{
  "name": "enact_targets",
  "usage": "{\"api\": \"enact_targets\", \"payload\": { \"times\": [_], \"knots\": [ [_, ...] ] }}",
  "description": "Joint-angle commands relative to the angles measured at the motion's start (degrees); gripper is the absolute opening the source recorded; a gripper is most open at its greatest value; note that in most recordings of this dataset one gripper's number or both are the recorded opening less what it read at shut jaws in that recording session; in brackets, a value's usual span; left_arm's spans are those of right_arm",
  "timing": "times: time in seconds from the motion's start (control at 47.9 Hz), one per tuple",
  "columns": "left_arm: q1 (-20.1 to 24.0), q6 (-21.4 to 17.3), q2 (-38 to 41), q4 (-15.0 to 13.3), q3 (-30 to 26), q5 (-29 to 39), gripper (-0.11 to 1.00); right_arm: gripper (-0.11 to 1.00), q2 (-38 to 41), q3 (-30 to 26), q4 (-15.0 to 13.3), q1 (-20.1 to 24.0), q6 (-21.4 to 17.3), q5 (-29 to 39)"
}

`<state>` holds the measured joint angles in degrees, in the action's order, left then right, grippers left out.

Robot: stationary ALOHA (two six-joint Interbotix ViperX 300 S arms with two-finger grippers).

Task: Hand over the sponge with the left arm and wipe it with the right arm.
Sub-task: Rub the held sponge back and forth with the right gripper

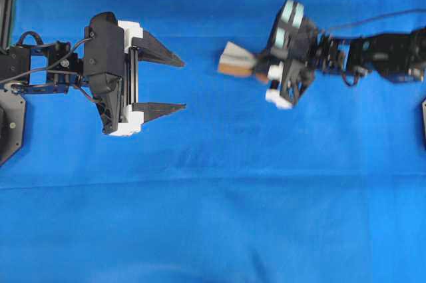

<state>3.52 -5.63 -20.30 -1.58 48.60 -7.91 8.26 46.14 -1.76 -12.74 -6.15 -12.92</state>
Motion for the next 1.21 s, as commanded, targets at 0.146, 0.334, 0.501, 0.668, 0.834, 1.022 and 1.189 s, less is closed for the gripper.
{"api": "enact_targets", "payload": {
  "times": [0.146, 0.334, 0.501, 0.668, 0.834, 1.022, 1.189],
  "knots": [
    [-0.09, 0.0, -0.79, -0.09, -0.7, -0.79, 0.9, 0.25, -1.32, -1.67, 1.49, 11.51, -2.37, 2.2],
    [-0.09, 0.0, -0.79, -0.09, -0.7, -0.79, 0.9, 0.25, -1.32, -2.64, 1.58, 16.96, -4.83, 4.39],
    [-0.09, 0.0, -0.79, -0.09, -0.7, -0.79, 0.9, 0.25, -1.32, -3.52, 1.49, 19.16, -4.92, 6.24],
    [-0.09, -0.09, -0.79, -0.09, -0.7, -0.88, 0.9, 0.25, -1.41, -3.25, 0.97, 15.21, -4.04, 6.68],
    [-0.09, 0.0, -0.79, -0.09, -0.7, -0.79, 0.9, 0.25, -2.29, -2.37, -2.2, 5.1, -2.64, 7.03],
    [-0.09, 0.09, -0.79, -0.09, -0.53, -0.62, 0.9, 0.25, -2.46, -3.16, -5.71, -4.22, -0.88, 6.24],
    [-0.09, 0.09, -0.79, -0.09, -0.62, -0.62, 0.9, 0.22, -2.37, -3.6, -7.21, -8.0, -0.26, 4.75]
  ]
}}
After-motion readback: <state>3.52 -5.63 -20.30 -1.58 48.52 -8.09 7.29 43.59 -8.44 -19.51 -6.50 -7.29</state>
